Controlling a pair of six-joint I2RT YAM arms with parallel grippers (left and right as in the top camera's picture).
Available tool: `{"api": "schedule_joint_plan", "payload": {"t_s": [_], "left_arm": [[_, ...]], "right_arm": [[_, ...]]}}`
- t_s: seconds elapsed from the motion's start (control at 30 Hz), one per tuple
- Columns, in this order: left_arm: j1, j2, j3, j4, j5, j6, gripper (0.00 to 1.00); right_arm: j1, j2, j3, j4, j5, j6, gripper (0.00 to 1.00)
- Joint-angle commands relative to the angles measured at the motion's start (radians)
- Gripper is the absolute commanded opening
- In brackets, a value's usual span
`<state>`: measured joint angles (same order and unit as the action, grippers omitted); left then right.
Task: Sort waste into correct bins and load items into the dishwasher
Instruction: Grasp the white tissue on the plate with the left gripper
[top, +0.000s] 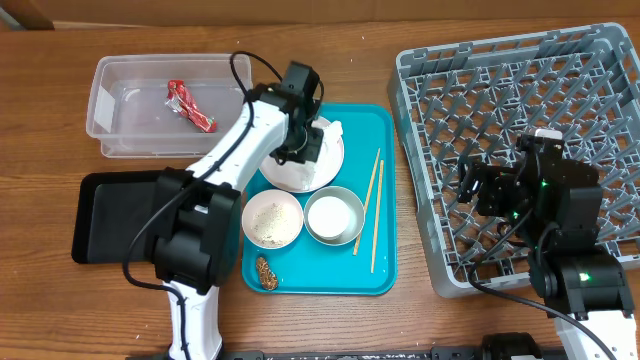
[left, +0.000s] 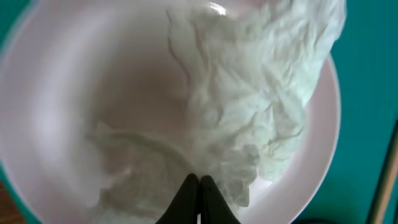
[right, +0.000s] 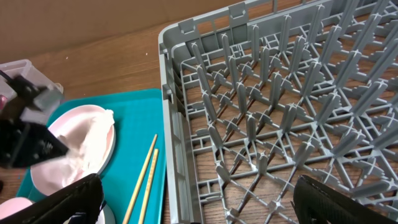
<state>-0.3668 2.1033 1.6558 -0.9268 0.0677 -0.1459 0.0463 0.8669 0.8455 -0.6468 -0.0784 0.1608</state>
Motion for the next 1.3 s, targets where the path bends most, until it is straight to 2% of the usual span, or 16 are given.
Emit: {"api": "schedule_joint_plan", "payload": {"t_s": [0.0,0.13,0.43,0.47,0.5,0.6,0.73,0.8,1.0,1.27], "left_arm": [[0.06,-0.079,0.13,-0.043,0.0,0.011,0.04],[0.163,-0.158,0.214,-0.055,-0.001,0.011,0.04],[0.36,-0.194,0.22,-0.008,-0.026,-0.015,0.07],[0.375,-0.19,0.218,-0.006,-0.026,-0.016,0.14],[0.394,-0.178,0.217,-0.006,-0.026,-0.031,0.26],[0.401,-0.161,0.217,-0.007,-0.02,-0.064,0.42],[0.378,-0.143,0.217,-0.007,0.069,-0.071,0.5],[0.322,-0.127,0.217,0.001,0.117,-0.059,0.54],[0.183,-0.077,0.217,0.024,0.106,0.034,0.59],[0.042,0.071,0.217,0.038,0.106,0.046,0.6]], "right_arm": [[-0.003,-0.006,0.024,0.005,-0.005,-0.003,1.0],[-0.003,-0.006,0.024,0.005,-0.005,-0.003,1.0],[-0.003,-0.006,0.024,0.005,-0.005,-0.003,1.0],[-0.003,-0.006,0.024,0.005,-0.005,-0.003,1.0],[-0.003,-0.006,0.024,0.005,-0.005,-0.003,1.0],[-0.003,-0.006,0.024,0.005,-0.005,-0.003,1.0],[-0.003,-0.006,0.024,0.005,-0.005,-0.003,1.0],[-0.003,-0.006,0.024,0.005,-0.005,-0.003,1.0],[-0.003,-0.006,0.024,0.005,-0.005,-0.003,1.0],[-0.003,-0.006,0.024,0.004,-0.005,-0.003,1.0]]}}
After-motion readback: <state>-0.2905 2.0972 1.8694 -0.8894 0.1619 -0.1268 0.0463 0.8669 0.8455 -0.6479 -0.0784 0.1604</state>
